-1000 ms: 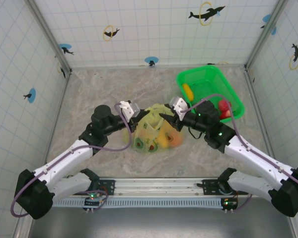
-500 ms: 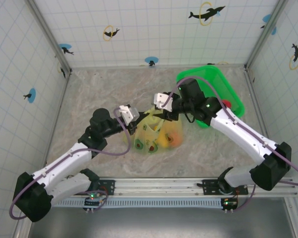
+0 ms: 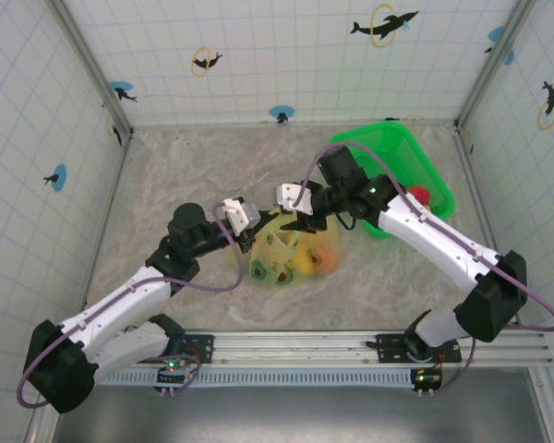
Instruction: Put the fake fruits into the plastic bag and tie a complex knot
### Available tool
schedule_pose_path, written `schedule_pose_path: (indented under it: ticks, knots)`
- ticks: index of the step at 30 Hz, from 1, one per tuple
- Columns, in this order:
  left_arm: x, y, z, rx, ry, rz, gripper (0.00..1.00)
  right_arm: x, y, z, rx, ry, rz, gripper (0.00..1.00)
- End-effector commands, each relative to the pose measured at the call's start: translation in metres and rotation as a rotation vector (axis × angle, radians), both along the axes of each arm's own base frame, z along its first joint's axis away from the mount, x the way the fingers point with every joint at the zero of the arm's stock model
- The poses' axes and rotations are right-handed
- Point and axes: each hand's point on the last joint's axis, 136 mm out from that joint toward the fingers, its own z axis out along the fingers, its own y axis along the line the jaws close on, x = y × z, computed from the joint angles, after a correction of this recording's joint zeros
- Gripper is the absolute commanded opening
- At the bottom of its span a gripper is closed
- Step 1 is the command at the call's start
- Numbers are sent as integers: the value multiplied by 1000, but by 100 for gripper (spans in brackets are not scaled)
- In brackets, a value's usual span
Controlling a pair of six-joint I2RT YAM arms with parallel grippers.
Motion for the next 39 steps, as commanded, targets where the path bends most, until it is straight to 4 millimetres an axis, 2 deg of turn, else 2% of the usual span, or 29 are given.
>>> schedule_pose_path:
  ticks: [1,5,9,12,17,21,27,30,32,34,37,39]
  knots:
    - [-9,-1,5,1,-56,-38,0,-1,6,13,21,7,20,52]
    - [-11,-2,5,3,-60,-48,0,2,6,11,15,2,13,29]
    - [-12,-1,7,2,-69,-44,0,7,5,5,-29,-49,-5,17]
    - [-14,-1,9,1,-69,-48,0,15,3,6,-64,-135,-28,2]
    - [-7,7,31,-59,-45,24,32,24,0,18,-49,-289,-56,0]
    - [-10,13,53,-97,-51,43,36,28,-5,28,-17,-453,-75,0]
    - [-23,42,89,-224,-160,137,39,21,-10,30,25,-549,-48,0]
    - [-9,59,97,-266,-185,272,42,17,-10,24,22,-544,-32,0]
    - [18,72,91,-266,-171,431,44,13,-9,23,38,-531,-18,0]
    - [43,70,73,-202,-124,508,45,11,-8,24,65,-512,-14,0]
    - [69,40,25,-35,19,438,41,8,-7,28,111,-484,-11,0]
    - [78,27,-6,35,80,403,39,6,-6,30,133,-464,-9,0]
